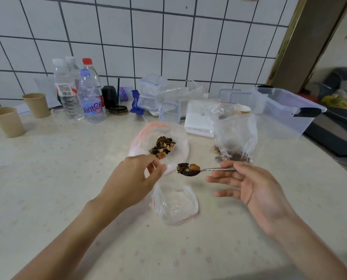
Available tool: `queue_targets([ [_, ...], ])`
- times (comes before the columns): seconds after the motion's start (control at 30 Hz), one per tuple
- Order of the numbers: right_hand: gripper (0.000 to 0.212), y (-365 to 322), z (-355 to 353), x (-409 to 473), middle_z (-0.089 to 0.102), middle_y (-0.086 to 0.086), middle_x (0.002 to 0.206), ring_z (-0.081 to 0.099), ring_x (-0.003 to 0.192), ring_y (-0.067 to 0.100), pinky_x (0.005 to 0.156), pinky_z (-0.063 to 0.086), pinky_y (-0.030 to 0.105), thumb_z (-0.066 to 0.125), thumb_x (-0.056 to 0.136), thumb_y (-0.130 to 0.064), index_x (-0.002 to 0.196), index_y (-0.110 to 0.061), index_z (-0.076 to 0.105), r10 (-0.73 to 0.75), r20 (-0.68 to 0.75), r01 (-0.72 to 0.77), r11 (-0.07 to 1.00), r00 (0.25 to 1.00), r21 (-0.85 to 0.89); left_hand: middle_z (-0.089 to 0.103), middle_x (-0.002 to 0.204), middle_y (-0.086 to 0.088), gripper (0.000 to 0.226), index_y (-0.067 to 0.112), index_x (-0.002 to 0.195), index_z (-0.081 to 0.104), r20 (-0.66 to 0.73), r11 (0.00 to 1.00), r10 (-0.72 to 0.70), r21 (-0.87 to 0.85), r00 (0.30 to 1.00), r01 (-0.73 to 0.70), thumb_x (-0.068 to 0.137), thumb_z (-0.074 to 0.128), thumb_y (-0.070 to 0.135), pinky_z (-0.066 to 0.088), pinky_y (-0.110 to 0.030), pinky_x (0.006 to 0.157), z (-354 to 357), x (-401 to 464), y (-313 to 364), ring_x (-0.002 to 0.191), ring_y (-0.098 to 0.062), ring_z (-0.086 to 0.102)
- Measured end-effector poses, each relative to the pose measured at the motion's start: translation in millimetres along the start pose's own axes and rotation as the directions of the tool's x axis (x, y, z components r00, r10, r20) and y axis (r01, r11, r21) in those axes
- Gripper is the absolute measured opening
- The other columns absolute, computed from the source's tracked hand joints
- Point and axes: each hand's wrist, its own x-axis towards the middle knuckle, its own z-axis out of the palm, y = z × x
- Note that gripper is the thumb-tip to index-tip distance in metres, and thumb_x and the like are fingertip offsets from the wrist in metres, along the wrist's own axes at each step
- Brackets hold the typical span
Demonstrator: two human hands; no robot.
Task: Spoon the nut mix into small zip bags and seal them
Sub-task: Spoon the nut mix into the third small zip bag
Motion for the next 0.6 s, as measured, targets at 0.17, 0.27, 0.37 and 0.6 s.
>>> queue_targets([
  [0.17, 0.036, 9, -8, -22, 0.072, 0.036, 0.103, 0.073, 0.1, 0.049, 0.063, 0.062, 0.042, 0.055, 0.09, -0.024, 0.107, 0.004, 0.069, 0.014, 0.014, -0.014, 0.999, 1.0, -0.044, 0.07, 0.097, 0.023, 0.033, 0.036, 0.093, 0.071, 0.209, 0.997, -0.039, -0.06, 0.977, 0.053, 0.098, 0.05, 0.061, 0.049, -0.023, 0.065, 12, -5, 3, 0.06, 0.004, 0.064],
  [0.27, 0.035, 17, -7, -27, 0.072, 0.035, 0.101, 0.073, 0.099, 0.049, 0.063, 0.062, 0.043, 0.056, 0.09, -0.025, 0.105, 0.003, 0.072, 0.021, 0.009, -0.02, 0.997, 1.0, -0.072, 0.071, 0.095, 0.023, 0.023, 0.037, 0.088, 0.074, 0.273, 0.991, -0.05, -0.109, 0.961, 0.082, 0.094, 0.062, 0.056, 0.045, -0.018, 0.06, 16, -7, 1, 0.058, 0.004, 0.06],
  [0.37, 0.027, 24, -7, -28, 0.075, 0.029, 0.098, 0.074, 0.098, 0.045, 0.066, 0.063, 0.044, 0.052, 0.1, -0.018, 0.101, -0.003, 0.075, -0.008, 0.048, 0.017, 0.984, 0.999, -0.177, 0.072, 0.09, 0.025, 0.016, 0.036, 0.083, 0.074, 0.275, 0.979, -0.038, -0.183, 0.961, 0.092, 0.095, 0.068, 0.045, 0.045, -0.015, 0.059, 18, -6, 2, 0.058, -0.001, 0.061],
  [0.6, 0.024, 19, -7, -44, 0.074, -0.012, 0.112, 0.069, 0.105, 0.011, 0.084, 0.055, 0.025, 0.051, 0.105, -0.033, 0.117, -0.035, 0.071, -0.193, 0.414, 0.447, 0.55, 0.89, -0.706, 0.077, 0.096, 0.016, 0.013, 0.035, 0.091, 0.08, 0.255, 0.874, -0.065, -0.451, 0.965, 0.178, 0.092, 0.073, 0.045, 0.053, -0.02, 0.052, 12, -5, 11, 0.059, -0.024, 0.072],
])
